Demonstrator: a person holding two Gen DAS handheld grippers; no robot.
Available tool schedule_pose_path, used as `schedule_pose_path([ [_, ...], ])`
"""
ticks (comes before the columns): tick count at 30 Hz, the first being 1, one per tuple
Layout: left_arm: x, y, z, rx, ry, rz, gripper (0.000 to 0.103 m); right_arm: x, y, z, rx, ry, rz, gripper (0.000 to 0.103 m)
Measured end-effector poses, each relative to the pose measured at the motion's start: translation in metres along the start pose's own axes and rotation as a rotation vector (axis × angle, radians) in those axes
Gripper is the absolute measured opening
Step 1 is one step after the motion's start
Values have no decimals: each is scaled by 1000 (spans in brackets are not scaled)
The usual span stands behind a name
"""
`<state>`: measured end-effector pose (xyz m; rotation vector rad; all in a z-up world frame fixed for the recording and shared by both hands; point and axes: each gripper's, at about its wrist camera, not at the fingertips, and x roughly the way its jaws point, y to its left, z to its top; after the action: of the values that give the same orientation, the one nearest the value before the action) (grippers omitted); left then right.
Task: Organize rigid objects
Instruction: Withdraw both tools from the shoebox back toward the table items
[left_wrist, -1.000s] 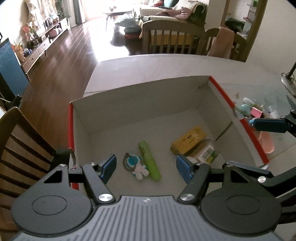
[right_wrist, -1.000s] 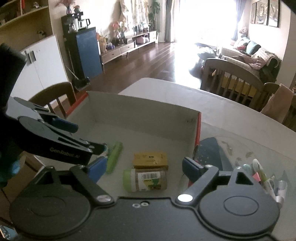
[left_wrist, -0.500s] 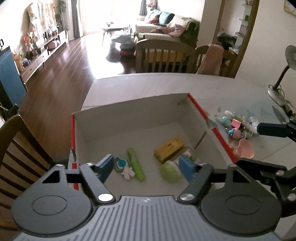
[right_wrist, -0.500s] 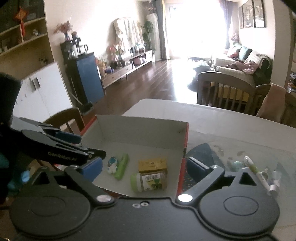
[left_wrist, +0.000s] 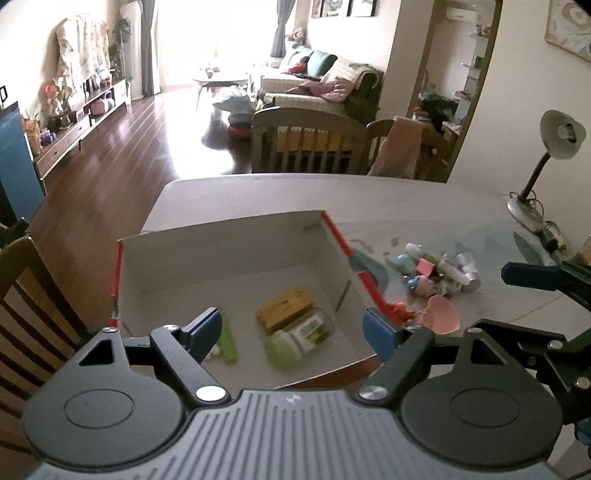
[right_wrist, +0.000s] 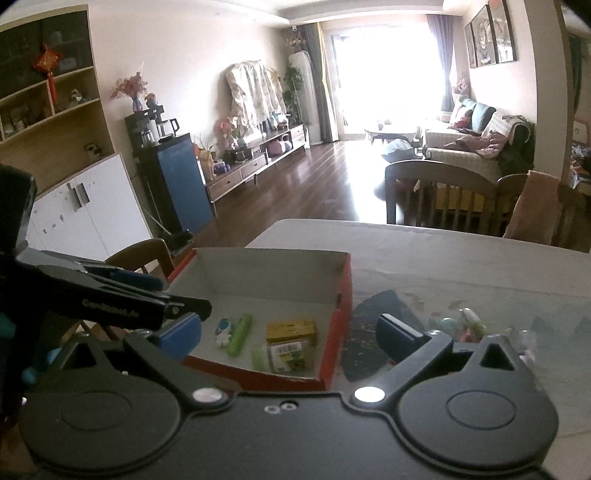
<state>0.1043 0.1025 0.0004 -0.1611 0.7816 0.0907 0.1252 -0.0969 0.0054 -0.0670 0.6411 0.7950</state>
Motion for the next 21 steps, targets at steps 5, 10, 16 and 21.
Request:
schedule_pose_path([
  [5,0,-25,0,0,-8,-23,84,-17,-20,-7,4,-16,-9,101],
  [10,7,-51,-1,4,-14,-53,99,-31,-50,-17,27,-14,-34,101],
  [16,23,-86,-4,28,-35,-86,101,-40,-89,-29,71,2,-78,101],
  [21,45,-116,-11,58,-34,-85,102,-45,-120,-42,86,17,-112,101],
])
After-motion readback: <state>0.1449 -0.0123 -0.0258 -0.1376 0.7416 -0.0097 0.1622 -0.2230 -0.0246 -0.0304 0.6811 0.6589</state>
